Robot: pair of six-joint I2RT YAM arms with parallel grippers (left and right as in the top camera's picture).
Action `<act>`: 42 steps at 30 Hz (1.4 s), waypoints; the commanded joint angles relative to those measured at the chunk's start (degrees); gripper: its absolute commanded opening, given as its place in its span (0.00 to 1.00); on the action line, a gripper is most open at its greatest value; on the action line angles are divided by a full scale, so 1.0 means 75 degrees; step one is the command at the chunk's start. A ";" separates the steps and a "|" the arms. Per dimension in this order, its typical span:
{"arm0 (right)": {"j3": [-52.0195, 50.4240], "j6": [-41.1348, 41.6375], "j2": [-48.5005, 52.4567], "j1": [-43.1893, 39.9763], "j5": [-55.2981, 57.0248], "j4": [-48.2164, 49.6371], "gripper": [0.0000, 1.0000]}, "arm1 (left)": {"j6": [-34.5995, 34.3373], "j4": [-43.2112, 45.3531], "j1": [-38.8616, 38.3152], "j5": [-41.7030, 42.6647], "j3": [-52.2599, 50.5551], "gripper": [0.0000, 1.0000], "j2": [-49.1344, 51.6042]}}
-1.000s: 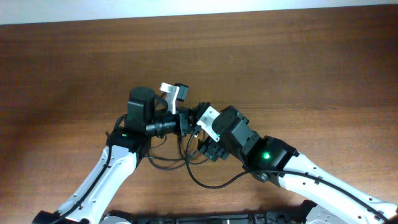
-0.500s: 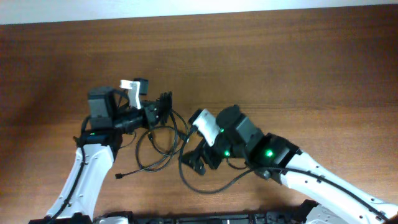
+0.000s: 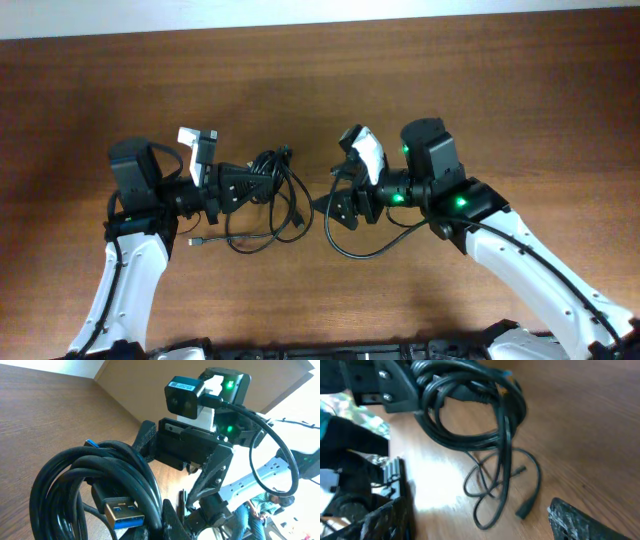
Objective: Untangle cables
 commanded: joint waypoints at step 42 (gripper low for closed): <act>0.0119 0.7341 0.1784 -0.2358 -0.2145 -0.0128 0.04 | -0.2754 0.0577 -0.2742 -0.5147 0.0052 0.99 -0.0079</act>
